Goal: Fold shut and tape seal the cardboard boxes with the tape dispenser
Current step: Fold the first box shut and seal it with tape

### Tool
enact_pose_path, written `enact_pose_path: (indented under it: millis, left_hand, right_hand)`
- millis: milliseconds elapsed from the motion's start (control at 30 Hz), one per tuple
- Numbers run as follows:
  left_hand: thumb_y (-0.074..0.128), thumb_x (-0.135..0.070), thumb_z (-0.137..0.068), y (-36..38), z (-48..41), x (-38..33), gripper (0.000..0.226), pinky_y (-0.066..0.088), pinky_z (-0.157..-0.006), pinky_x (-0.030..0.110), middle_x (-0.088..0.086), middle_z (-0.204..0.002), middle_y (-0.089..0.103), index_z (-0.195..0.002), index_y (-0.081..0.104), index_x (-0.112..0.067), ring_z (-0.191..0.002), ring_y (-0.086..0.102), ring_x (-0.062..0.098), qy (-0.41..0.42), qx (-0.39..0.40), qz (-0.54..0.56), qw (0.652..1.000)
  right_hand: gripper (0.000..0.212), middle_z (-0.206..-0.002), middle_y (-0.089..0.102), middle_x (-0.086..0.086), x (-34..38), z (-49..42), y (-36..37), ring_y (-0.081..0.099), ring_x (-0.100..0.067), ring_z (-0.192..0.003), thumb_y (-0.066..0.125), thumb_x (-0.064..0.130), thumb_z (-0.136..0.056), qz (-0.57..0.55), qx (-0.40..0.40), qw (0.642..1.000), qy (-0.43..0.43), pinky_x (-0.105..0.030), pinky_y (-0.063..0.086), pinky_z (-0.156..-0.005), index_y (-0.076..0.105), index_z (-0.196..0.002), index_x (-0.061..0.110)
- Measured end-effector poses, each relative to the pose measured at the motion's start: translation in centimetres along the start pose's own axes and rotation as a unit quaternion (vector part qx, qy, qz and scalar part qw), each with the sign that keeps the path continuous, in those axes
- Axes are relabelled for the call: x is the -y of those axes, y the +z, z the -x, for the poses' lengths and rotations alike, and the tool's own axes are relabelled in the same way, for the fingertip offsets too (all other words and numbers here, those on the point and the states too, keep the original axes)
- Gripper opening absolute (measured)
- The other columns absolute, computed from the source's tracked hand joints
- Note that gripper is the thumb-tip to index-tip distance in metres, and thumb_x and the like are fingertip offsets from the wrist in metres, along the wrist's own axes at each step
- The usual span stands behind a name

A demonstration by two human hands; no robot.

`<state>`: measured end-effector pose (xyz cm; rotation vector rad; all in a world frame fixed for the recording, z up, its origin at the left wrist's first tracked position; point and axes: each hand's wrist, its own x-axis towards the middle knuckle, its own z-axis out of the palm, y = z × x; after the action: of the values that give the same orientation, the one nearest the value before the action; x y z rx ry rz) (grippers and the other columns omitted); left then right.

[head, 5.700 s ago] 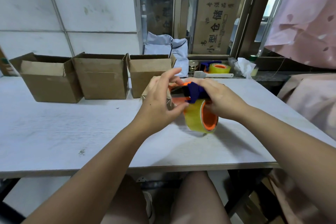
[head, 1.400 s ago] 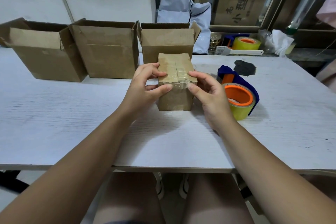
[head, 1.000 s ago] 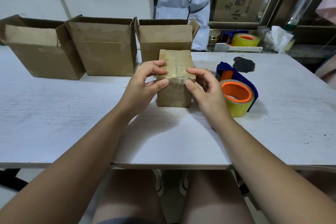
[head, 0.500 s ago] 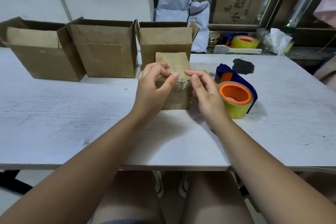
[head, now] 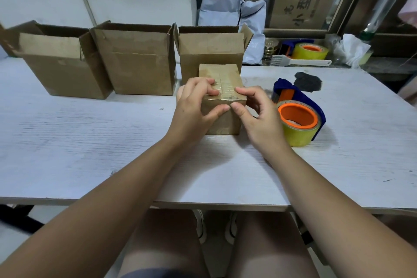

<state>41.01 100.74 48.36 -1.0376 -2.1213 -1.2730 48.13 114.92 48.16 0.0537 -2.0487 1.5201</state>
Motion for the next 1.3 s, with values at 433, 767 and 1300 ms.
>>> enact_pose_path:
  millis: [433, 767, 1300]
  left_hand:
    - [0.063, -0.031, -0.082, -0.5, 0.1, -0.1, 0.023, 0.039, -0.104, 0.050, -0.010, -0.120, 0.057, -0.094, 0.062, -0.011, -0.121, 0.052, 0.015, -0.038, 0.020, 0.082, 0.996]
    - [0.047, -0.014, -0.093, -1.4, 0.3, 0.2, 0.025, 0.033, -0.113, 0.032, -0.004, -0.125, 0.059, -0.110, 0.062, -0.023, -0.122, 0.051, 0.003, -0.044, 0.033, 0.125, 0.991]
    - [0.055, -0.027, -0.095, -5.6, -1.8, 0.3, 0.028, 0.044, -0.099, 0.025, -0.011, -0.116, 0.066, -0.119, 0.067, -0.021, -0.111, 0.056, 0.004, -0.292, -0.019, 0.075, 0.953]
  right_hand:
    - [0.030, -0.115, 0.062, 0.013, -0.2, 0.3, 0.0, 0.057, -0.001, -0.111, 0.063, 0.016, -0.090, 0.071, -0.023, 0.997, -0.027, -0.024, 0.049, -0.093, 0.059, -0.120, 0.020]
    - [0.025, -0.114, 0.062, 0.010, -0.4, 0.4, 0.0, 0.056, -0.002, -0.110, 0.054, 0.014, -0.095, 0.084, -0.027, 0.995, -0.050, -0.016, 0.044, -0.092, 0.059, -0.119, 0.015]
    - [0.007, -0.098, 0.056, 0.024, 1.2, 0.5, 0.0, 0.055, 0.000, -0.103, 0.055, 0.028, -0.091, 0.064, -0.025, 0.997, -0.018, -0.028, 0.048, -0.089, 0.057, -0.098, 0.028]
